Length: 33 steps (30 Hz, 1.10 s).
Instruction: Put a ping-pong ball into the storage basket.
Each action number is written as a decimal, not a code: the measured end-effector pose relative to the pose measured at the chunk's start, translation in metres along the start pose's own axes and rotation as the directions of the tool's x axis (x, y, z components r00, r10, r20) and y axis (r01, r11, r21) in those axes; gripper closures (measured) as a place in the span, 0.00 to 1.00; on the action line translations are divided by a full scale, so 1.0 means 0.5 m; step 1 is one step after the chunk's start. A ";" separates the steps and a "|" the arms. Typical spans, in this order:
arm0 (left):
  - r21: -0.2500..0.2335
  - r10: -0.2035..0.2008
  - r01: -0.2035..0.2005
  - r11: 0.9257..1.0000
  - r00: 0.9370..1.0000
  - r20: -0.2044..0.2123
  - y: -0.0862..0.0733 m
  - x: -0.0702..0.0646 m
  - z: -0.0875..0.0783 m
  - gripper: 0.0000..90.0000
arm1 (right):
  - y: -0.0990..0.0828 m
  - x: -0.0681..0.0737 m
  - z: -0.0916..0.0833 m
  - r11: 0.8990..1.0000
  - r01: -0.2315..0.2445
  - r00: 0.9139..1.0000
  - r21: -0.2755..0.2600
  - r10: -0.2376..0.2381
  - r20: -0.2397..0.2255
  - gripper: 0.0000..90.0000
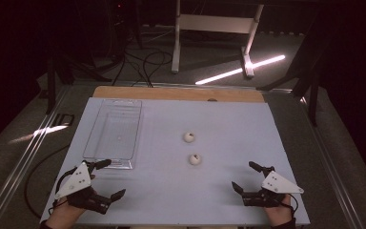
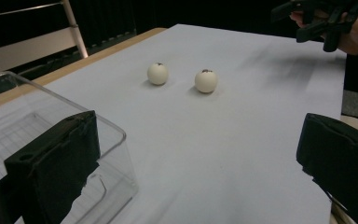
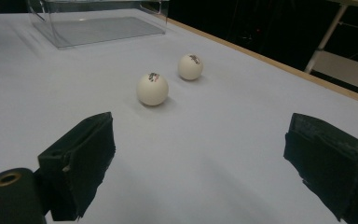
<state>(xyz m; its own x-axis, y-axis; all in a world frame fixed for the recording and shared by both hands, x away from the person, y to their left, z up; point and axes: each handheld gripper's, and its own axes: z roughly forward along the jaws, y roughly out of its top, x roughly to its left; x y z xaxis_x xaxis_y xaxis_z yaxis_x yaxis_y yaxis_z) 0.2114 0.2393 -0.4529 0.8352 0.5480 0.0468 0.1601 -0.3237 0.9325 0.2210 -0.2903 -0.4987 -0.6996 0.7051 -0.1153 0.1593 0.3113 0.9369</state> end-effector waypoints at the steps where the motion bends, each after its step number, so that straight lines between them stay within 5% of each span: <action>1: 0.002 -0.001 0.001 1.000 1.000 0.006 0.006 0.001 -0.001 0.01 | 0.000 0.000 0.000 1.000 -0.002 1.000 0.001 0.002 0.000 0.10; 13: 0.039 0.030 -0.032 0.999 0.999 0.035 0.056 0.005 0.007 0.01 | -0.001 -0.001 0.001 1.000 -0.005 1.000 0.003 0.005 -0.004 0.10; 18: 0.083 0.012 -0.016 0.996 0.998 0.055 0.076 0.005 0.017 0.01 | 0.000 -0.001 0.000 1.000 -0.002 1.000 0.003 0.002 -0.004 0.10; 23: 0.152 0.043 -0.053 0.987 0.997 0.064 0.098 -0.002 0.033 0.01 | 0.000 -0.002 0.000 1.000 0.005 1.000 -0.002 -0.005 -0.004 0.10; 28: 0.203 0.033 -0.053 0.978 0.994 0.100 0.113 -0.006 0.052 0.01 | 0.000 -0.002 0.001 1.000 0.001 1.000 0.000 -0.001 -0.006 0.10; 33: 0.266 0.039 -0.078 0.961 0.988 0.148 0.120 -0.011 0.073 0.01 | 0.000 -0.003 0.000 1.000 0.003 1.000 0.001 -0.003 -0.006 0.10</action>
<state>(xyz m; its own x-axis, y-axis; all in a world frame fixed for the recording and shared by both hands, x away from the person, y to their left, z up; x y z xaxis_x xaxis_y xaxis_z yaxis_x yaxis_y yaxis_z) 0.2354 0.1887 -0.4102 0.9095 0.4146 0.0295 0.2289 -0.5590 0.7970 0.2219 -0.2914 -0.4988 -0.7041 0.7005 -0.1165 0.1575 0.3140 0.9363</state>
